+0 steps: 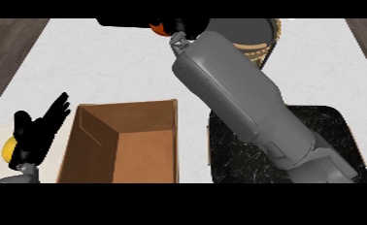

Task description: Pick the tomato from the tray and place it in the tiered basket

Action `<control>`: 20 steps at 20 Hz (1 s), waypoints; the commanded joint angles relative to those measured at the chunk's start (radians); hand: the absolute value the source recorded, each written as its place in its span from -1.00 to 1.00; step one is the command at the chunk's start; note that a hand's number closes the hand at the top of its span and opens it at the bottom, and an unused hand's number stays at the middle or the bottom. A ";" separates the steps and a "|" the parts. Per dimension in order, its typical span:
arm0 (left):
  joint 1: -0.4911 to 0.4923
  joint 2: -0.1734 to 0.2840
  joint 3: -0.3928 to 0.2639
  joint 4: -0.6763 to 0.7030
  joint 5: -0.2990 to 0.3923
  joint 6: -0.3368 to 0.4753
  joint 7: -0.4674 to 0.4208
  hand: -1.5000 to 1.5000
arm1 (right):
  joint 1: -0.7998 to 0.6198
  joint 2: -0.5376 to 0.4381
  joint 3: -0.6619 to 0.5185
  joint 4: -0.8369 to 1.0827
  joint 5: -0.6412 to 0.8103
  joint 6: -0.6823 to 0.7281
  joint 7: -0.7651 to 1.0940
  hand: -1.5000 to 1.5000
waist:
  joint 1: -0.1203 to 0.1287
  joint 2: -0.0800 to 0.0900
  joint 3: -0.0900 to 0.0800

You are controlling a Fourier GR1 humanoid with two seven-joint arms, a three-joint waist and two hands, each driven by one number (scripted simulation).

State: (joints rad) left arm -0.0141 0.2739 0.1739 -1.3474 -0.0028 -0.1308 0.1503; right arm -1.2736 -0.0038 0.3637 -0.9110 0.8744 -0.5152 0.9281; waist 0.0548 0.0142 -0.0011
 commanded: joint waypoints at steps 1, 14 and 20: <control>-0.032 -0.012 -0.007 -0.021 -0.012 0.027 0.039 0.00 | -0.024 0.004 -0.074 0.188 -0.059 -0.145 -0.134 1.00 | 0.000 0.004 0.000; 0.042 -0.001 0.002 -0.047 0.008 -0.017 0.006 0.00 | -0.258 -0.143 0.082 0.529 0.150 0.271 -0.306 1.00 | -0.003 0.000 0.000; 0.011 0.005 0.025 0.003 0.008 -0.010 -0.005 0.00 | -0.310 -0.178 0.048 0.623 0.156 0.297 -0.441 1.00 | -0.011 0.002 0.000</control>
State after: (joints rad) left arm 0.0132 0.2803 0.1960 -1.3636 0.0038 -0.1388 0.1419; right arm -1.5580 -0.1623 0.4192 -0.3631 1.0143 -0.2264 0.5640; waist 0.0425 0.0126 -0.0017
